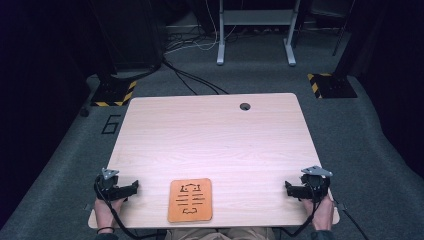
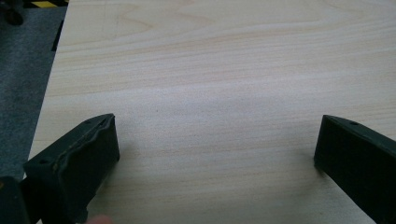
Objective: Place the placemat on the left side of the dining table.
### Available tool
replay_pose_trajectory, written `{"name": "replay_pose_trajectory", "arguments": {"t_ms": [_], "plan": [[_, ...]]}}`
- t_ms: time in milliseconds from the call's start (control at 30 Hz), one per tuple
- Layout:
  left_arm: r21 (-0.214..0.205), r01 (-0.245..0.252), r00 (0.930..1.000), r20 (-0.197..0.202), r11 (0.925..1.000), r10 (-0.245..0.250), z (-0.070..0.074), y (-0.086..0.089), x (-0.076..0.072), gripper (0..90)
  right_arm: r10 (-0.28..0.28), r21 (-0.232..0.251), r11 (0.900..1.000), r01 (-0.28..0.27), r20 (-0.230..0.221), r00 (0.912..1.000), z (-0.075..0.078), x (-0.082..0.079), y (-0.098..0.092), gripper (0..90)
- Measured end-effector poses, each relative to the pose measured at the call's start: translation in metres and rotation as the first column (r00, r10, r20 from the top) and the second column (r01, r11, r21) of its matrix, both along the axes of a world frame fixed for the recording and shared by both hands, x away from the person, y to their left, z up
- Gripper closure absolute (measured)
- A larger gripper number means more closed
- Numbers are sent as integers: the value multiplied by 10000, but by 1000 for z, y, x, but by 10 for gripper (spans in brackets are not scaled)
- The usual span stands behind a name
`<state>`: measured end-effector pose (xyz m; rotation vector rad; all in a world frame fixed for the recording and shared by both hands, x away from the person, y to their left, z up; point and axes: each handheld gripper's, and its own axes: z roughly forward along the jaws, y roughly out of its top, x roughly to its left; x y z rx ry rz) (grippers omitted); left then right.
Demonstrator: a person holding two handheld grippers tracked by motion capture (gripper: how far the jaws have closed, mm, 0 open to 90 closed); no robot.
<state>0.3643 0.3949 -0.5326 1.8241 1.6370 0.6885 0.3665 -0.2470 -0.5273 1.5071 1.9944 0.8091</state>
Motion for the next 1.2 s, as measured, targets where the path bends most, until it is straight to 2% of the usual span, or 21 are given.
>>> {"name": "replay_pose_trajectory", "arguments": {"t_ms": [300, 467, 533, 833, 1100, 1200], "plan": [[0, 158, 9999, -25, 9999, -158, 0, 0, 0, 0, 420, 1017, 9939, -418, 5, 9991, 10, -6, 3, 1], [-8, 236, 9997, -4, 9997, -236, 0, 0, 1, 0, 728, 1152, 9906, -737, 126, 9973, 16, -8, 12, 0], [-2, 245, 9997, 9, 9997, -245, 0, 0, 2, 0, 938, 1376, 9859, -956, 196, 9954, 20, -10, 20, 0], [-31, 199, 9998, 20, 9998, -198, 0, 0, 1, 0, 1689, 1367, 9754, -1728, 399, 9848, 34, -15, 44, 0], [-50, 199, 9998, 26, 9998, -199, 0, 0, 1, 3, 2128, 1349, 9667, -2173, 466, 9760, 40, -15, 61, 0], [-52, 175, 9998, 25, 9998, -175, 0, 0, 1, 3, 2391, 1400, 9599, -2430, 442, 9700, 41, -14, 71, 0]]}}
